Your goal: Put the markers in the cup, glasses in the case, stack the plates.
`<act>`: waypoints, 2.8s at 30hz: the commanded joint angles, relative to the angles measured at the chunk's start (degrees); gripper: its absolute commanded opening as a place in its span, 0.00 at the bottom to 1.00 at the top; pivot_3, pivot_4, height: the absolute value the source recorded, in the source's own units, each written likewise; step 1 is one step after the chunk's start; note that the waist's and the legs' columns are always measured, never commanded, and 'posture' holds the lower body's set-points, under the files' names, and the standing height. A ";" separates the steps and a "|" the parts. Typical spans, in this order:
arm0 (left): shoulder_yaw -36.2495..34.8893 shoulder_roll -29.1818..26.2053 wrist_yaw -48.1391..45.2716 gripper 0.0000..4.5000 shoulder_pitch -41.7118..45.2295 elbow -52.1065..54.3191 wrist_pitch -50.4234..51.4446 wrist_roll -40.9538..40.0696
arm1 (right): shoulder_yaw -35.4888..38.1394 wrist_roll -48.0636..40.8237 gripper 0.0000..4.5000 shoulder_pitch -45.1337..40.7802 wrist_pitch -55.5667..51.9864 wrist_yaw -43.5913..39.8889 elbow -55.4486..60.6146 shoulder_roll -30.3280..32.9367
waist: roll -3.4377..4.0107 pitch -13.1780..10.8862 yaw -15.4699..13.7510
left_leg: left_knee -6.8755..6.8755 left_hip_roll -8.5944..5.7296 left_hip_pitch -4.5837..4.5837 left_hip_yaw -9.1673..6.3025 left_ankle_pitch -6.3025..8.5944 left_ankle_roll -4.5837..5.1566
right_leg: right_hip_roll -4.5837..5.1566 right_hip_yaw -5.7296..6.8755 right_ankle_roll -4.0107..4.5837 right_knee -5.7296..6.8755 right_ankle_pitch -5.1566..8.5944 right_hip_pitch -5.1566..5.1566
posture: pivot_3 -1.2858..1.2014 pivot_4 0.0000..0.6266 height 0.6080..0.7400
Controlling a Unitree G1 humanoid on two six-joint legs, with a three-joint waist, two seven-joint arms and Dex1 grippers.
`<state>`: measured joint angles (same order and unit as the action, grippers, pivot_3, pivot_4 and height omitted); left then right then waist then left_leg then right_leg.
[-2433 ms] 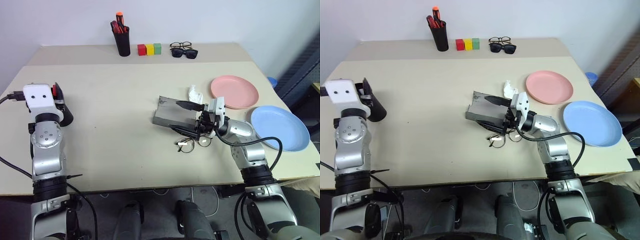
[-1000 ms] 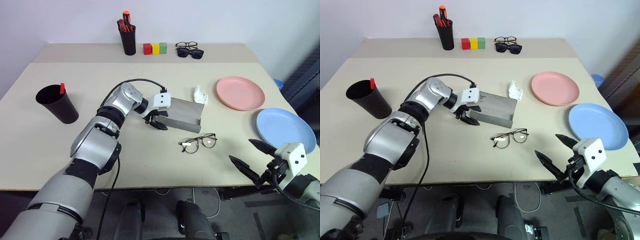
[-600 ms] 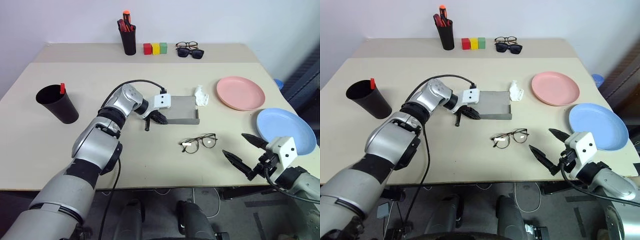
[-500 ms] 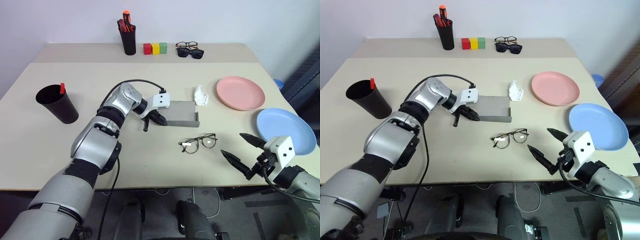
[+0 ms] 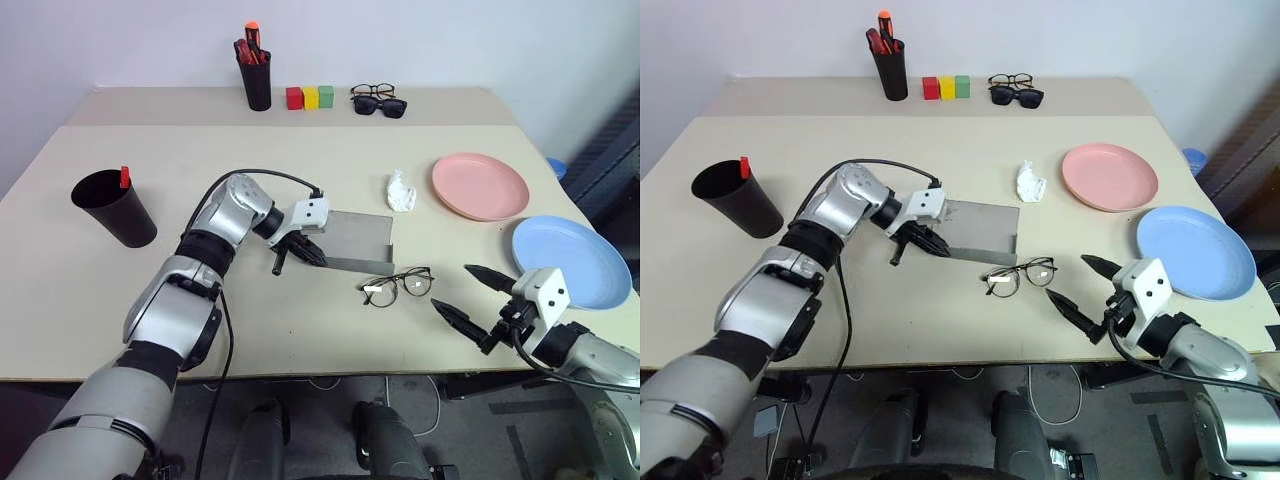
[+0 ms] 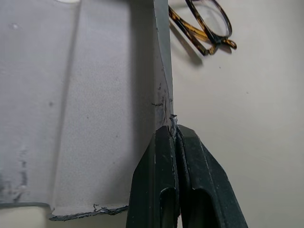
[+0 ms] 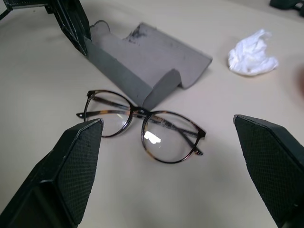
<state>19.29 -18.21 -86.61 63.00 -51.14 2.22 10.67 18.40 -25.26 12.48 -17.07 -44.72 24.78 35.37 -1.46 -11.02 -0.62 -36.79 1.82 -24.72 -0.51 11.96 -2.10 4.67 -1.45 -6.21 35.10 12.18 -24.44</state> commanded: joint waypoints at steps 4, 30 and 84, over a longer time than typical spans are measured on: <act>-0.79 -1.82 2.17 0.01 -2.09 8.08 5.62 -1.47 | -0.36 1.27 1.00 -0.82 3.11 -1.17 -0.66 0.83 | 0.00 0.00 0.07 | -0.04 0.00 0.00 0.00 0.00 0.00 | -0.01 0.00 0.00 0.04 0.00 0.00 | 0.52 0.24 1.00; -1.28 -5.71 6.31 0.71 -9.40 23.79 16.07 -7.35 | -3.93 4.00 1.00 -7.15 6.55 -6.75 -7.23 4.43 | 0.03 0.02 0.08 | -0.11 0.00 0.01 -0.01 0.01 0.02 | -0.02 0.00 0.00 0.09 0.00 0.01 | 0.52 0.24 1.00; -15.05 -22.94 23.59 0.71 -50.57 66.84 18.60 -26.88 | -27.54 18.65 1.00 -45.31 27.55 -28.18 -46.47 4.68 | 0.19 0.01 1.57 | -0.08 0.04 0.29 0.04 0.03 0.05 | -0.01 -0.03 0.00 0.22 0.00 0.14 | 0.52 0.24 1.00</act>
<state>5.15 -40.52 -63.35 12.80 13.38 20.92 -15.28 -9.51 -6.41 -31.50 9.30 -72.35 -21.59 40.15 -1.28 -11.02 0.96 -36.87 1.86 -24.43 -0.47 11.99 -2.05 4.66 -1.49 -6.21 35.32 12.18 -24.30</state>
